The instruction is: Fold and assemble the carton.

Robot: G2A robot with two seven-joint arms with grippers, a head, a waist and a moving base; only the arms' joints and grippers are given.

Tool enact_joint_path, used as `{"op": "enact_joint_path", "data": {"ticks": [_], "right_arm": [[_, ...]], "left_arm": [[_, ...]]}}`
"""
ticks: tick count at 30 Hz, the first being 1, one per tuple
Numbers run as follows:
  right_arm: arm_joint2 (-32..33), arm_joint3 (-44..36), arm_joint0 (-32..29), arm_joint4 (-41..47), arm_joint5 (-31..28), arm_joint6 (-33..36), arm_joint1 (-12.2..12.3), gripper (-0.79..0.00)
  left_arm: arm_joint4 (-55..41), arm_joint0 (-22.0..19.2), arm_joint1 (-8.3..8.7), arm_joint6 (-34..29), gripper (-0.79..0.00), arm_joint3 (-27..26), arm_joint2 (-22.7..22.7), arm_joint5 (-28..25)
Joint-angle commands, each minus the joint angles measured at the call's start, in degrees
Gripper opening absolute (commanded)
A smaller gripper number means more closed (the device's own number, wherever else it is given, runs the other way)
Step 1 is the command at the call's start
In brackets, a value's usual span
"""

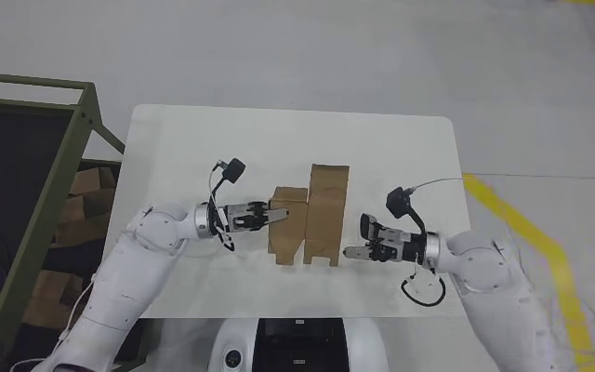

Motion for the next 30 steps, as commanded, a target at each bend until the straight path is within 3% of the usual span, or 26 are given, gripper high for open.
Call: {"op": "enact_joint_path", "data": {"ticks": [1, 11, 13, 17, 19, 21, 24, 30], "right_arm": [[-0.3, 2.8, 1.6, 2.6, -1.7, 0.6, 0.1, 0.000], [-2.6, 9.7, 6.1, 10.4, -5.6, -0.5, 0.3, -0.003], [-2.9, 10.1, 6.6, 10.1, -5.2, -1.2, 0.3, -0.031], [-3.0, 8.1, 6.5, 8.3, -3.4, -2.8, 0.5, 0.000], [-3.2, 6.7, 6.3, 6.2, -1.7, -2.9, 0.6, -0.139], [-3.8, 5.2, 6.4, 4.2, 0.3, -3.5, 0.7, -0.163], [-4.4, 4.1, 6.1, 3.5, 1.2, -4.5, 0.7, -0.394], [-5.7, 3.9, 6.5, 2.9, 1.3, -5.1, 0.8, -0.453]], "left_arm": [[0.1, -0.7, -0.25, 1.6, -0.785, 0.9, 1.0, -0.8], [0.0, -2.8, -1.11, 5.5, -0.785, 4.4, 4.7, -3.8], [0.2, -3.1, -1.24, 5.9, -0.785, 4.7, 5.3, -4.2], [0.4, -3.8, -1.49, 6.6, -0.785, 5.3, 6.4, -4.5], [0.3, -4.1, -1.58, 6.9, -0.785, 5.6, 6.9, -4.6], [0.2, -4.4, -1.64, 7.0, -0.785, 5.9, 7.2, -4.8], [-0.1, -4.5, -1.72, 7.8, -0.785, 6.3, 7.5, -5.6], [0.1, -4.3, -1.73, 8.5, -0.785, 6.6, 7.8, -6.3]]}}
